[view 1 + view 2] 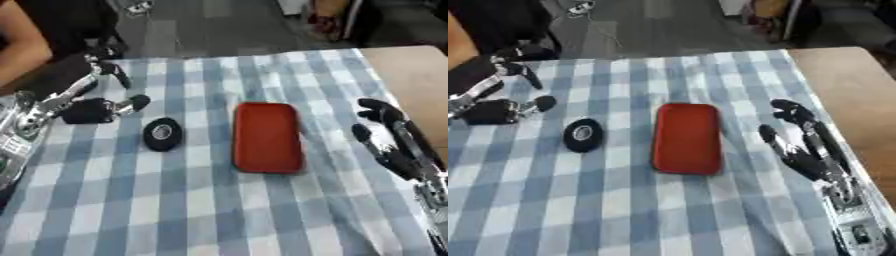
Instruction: Pick up objects on the table and place them in the box.
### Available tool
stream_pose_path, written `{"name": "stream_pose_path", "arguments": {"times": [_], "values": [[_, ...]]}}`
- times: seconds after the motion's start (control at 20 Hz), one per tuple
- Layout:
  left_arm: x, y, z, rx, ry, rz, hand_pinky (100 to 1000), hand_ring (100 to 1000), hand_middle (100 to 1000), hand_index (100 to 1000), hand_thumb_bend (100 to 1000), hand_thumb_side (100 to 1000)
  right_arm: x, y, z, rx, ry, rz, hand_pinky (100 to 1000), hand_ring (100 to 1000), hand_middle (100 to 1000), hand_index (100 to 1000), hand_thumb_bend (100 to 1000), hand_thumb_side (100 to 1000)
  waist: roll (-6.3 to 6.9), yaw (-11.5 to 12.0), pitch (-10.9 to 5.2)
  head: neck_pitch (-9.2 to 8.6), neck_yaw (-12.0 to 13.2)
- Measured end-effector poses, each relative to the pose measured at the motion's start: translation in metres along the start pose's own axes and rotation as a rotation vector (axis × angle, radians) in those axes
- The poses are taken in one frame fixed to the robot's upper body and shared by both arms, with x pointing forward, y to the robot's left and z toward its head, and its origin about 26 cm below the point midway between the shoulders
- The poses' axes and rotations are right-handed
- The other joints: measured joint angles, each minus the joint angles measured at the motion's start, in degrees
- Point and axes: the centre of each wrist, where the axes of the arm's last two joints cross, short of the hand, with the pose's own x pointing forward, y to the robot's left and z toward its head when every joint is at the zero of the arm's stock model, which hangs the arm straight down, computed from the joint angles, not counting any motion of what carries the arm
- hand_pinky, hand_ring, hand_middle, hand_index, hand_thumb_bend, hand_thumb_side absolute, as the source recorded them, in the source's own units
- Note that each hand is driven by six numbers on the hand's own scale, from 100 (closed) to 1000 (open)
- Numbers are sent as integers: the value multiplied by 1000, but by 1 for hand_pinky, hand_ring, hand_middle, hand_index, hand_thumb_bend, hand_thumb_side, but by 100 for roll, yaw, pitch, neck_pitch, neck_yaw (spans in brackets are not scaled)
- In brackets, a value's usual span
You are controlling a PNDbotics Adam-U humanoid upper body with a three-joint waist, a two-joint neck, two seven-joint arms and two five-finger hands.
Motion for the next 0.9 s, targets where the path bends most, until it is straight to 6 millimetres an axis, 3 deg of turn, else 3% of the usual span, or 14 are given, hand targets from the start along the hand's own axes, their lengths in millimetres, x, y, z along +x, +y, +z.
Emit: {"name": "stream_pose_path", "arguments": {"times": [0.9], "values": [[-3,-30,-9,-152,-42,-85,981,989,1000,679,1000,915,-1,1,0,7,5,-2,897,833,894,907,517,844,-10,-13,-7,0,1]]}}
